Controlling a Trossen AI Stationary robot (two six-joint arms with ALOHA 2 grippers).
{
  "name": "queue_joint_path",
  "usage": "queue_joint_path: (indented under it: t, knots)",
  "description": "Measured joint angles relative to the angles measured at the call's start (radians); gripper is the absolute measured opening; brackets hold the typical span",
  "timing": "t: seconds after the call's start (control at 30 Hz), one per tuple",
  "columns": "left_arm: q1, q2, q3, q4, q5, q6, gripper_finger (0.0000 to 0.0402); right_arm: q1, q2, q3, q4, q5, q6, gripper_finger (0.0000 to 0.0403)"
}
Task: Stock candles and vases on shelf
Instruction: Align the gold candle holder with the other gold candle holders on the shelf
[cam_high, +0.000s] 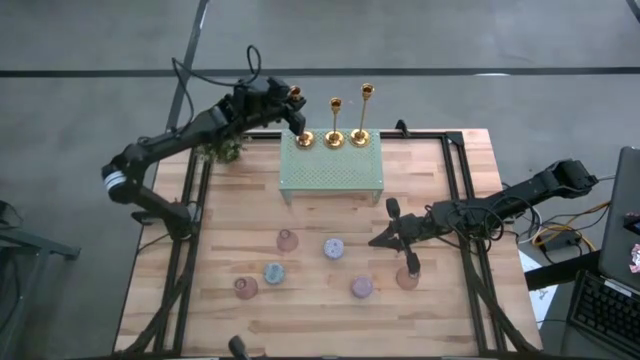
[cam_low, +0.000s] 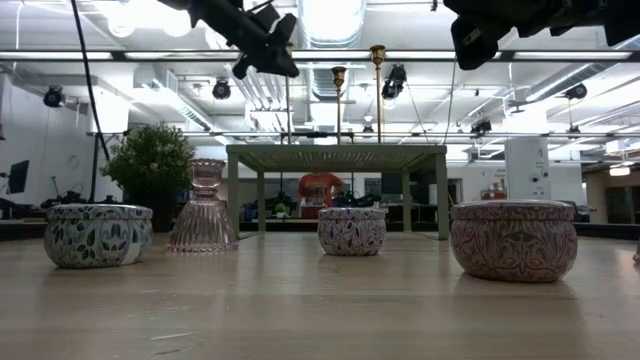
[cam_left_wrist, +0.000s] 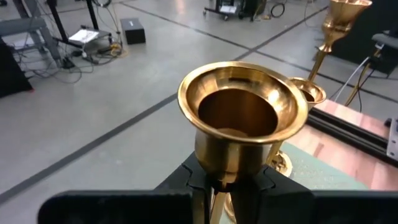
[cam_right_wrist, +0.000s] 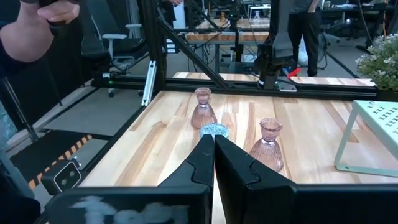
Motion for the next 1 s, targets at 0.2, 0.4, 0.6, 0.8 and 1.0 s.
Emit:
queue_joint_path:
  t: [0.2, 0.4, 0.6, 0.8, 1.0]
  knots:
    - [0.001, 0.027, 0.036, -0.028, 0.000, 0.004, 0.0037, 0.000, 0.000, 0.000, 0.000, 0.000, 0.000, 0.0008]
    - [0.002, 0.037, 0.045, -0.039, 0.004, 0.004, 0.0037, 0.000, 0.000, 0.000, 0.000, 0.000, 0.003, 0.0008]
    - [0.002, 0.037, 0.041, -0.040, 0.005, 0.004, 0.0037, 0.000, 0.000, 0.000, 0.001, 0.000, 0.003, 0.0008]
    - [0.002, 0.036, 0.041, -0.044, 0.005, 0.004, 0.0037, 0.000, 0.000, 0.000, 0.000, 0.000, 0.003, 0.0008]
    - [0.002, 0.036, 0.039, -0.047, 0.006, 0.003, 0.0037, 0.000, 0.000, 0.000, 0.000, 0.000, 0.003, 0.0008]
